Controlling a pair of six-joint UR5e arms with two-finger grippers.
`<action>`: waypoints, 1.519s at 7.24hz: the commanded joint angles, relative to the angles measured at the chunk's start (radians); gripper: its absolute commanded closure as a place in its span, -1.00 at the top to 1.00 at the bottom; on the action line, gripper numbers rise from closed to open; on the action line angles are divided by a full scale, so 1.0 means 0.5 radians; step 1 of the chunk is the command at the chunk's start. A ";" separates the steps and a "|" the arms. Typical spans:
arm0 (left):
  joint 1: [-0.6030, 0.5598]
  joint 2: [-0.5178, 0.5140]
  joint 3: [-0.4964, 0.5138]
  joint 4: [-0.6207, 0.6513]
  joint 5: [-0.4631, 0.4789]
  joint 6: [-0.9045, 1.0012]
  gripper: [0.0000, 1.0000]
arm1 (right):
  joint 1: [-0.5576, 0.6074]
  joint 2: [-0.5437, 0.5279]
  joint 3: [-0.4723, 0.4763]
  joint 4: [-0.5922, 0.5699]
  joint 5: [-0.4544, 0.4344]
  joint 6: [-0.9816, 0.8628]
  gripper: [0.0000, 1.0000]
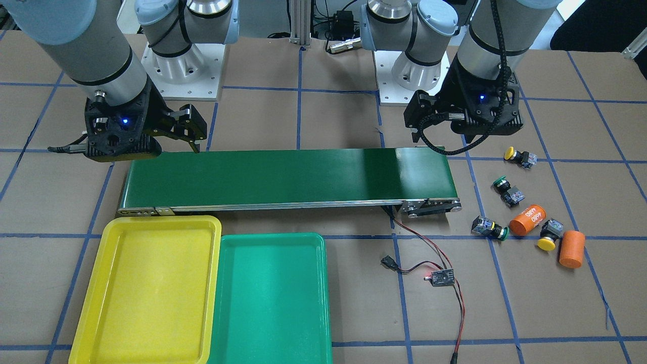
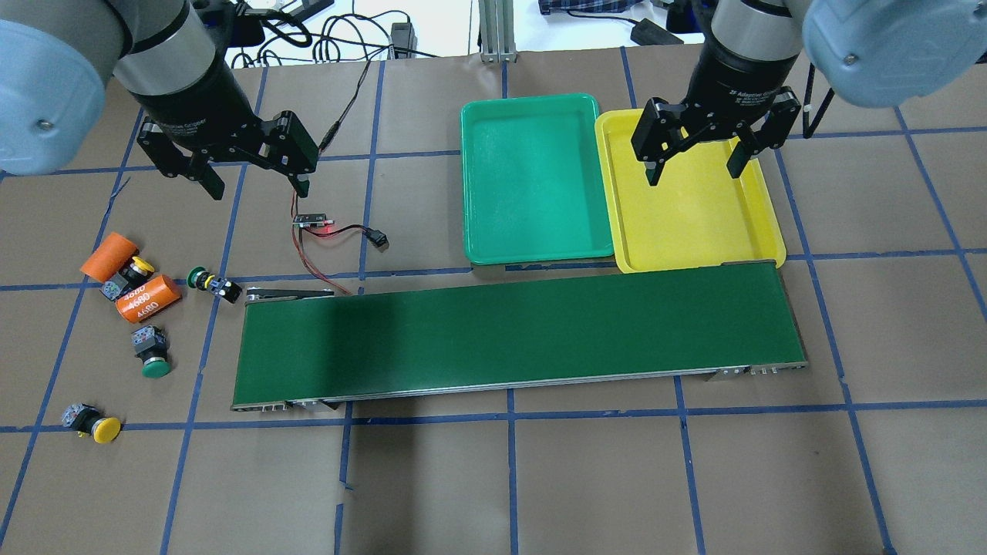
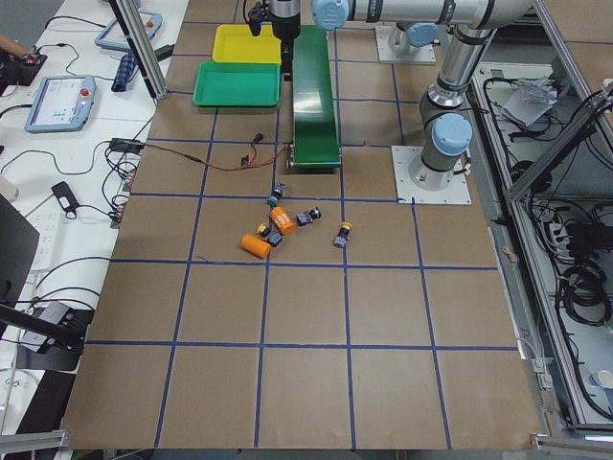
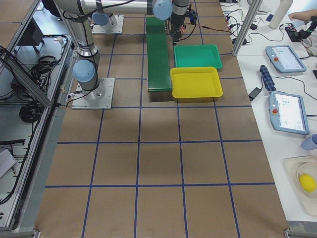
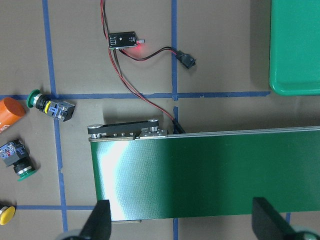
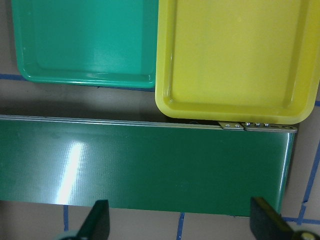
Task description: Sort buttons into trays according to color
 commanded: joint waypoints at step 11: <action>0.878 0.112 -0.424 0.099 -0.029 1.356 1.00 | 0.006 0.000 0.007 0.004 -0.009 -0.031 1.00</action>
